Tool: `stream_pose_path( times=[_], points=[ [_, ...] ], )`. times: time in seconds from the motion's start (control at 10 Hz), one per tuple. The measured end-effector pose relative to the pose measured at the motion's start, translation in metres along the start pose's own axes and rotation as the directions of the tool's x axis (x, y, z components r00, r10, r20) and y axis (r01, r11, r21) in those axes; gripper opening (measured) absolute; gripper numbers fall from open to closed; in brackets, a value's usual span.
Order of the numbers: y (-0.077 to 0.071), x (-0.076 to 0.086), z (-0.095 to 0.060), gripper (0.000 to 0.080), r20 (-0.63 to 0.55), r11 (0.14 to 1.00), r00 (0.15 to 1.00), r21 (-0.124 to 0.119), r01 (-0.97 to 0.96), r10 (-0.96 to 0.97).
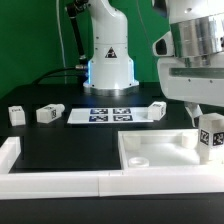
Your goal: Assemble square table
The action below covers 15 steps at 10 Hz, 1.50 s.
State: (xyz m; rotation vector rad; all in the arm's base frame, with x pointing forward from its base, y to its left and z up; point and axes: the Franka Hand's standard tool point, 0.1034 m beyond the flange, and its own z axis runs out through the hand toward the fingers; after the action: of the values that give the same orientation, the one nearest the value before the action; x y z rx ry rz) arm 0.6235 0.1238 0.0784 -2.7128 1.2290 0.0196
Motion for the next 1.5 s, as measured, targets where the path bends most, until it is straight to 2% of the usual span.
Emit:
stream_pose_path(
  times=[0.1, 0.2, 0.5, 0.6, 0.7, 0.8, 0.9, 1.0, 1.1, 1.2, 1.3, 1.5],
  points=[
    [-0.0023, 0.0008, -0.003, 0.0607, -0.001, 0.988, 0.988, -0.014, 0.156, -0.156],
    [-0.0017, 0.0011, -0.0016, 0.0642, 0.0, 0.981, 0.981, -0.01, 0.193, -0.193],
    [-0.0014, 0.0012, -0.0011, 0.0649, 0.003, 0.901, 0.901, -0.011, 0.434, -0.434],
    [-0.0017, 0.0032, -0.0026, 0.0649, 0.006, 0.786, 0.787, -0.035, 0.617, -0.617],
    [-0.0028, 0.005, -0.0028, 0.0649, 0.006, 0.672, 0.673, -0.039, 0.739, -0.74],
    [-0.0026, 0.0062, -0.0015, 0.0649, -0.007, 0.602, 0.603, -0.04, 0.797, -0.798],
    [-0.002, 0.0052, -0.0007, 0.0649, -0.005, 0.625, 0.625, -0.038, 0.78, -0.78],
    [-0.0021, 0.0051, -0.0007, 0.0561, -0.006, 0.636, 0.637, -0.038, 0.77, -0.771],
    [-0.002, 0.0051, -0.0007, 0.0427, -0.006, 0.636, 0.636, -0.038, 0.771, -0.772],
    [-0.0026, 0.0042, -0.0005, 0.0427, -0.008, 0.7, 0.7, -0.032, 0.714, -0.714],
    [-0.0003, 0.0074, -0.0005, 0.0299, -0.012, 0.756, 0.756, -0.035, 0.654, -0.655],
    [0.0001, 0.0074, 0.0001, 0.0298, -0.02, 0.882, 0.882, -0.034, 0.47, -0.471]
  ],
)
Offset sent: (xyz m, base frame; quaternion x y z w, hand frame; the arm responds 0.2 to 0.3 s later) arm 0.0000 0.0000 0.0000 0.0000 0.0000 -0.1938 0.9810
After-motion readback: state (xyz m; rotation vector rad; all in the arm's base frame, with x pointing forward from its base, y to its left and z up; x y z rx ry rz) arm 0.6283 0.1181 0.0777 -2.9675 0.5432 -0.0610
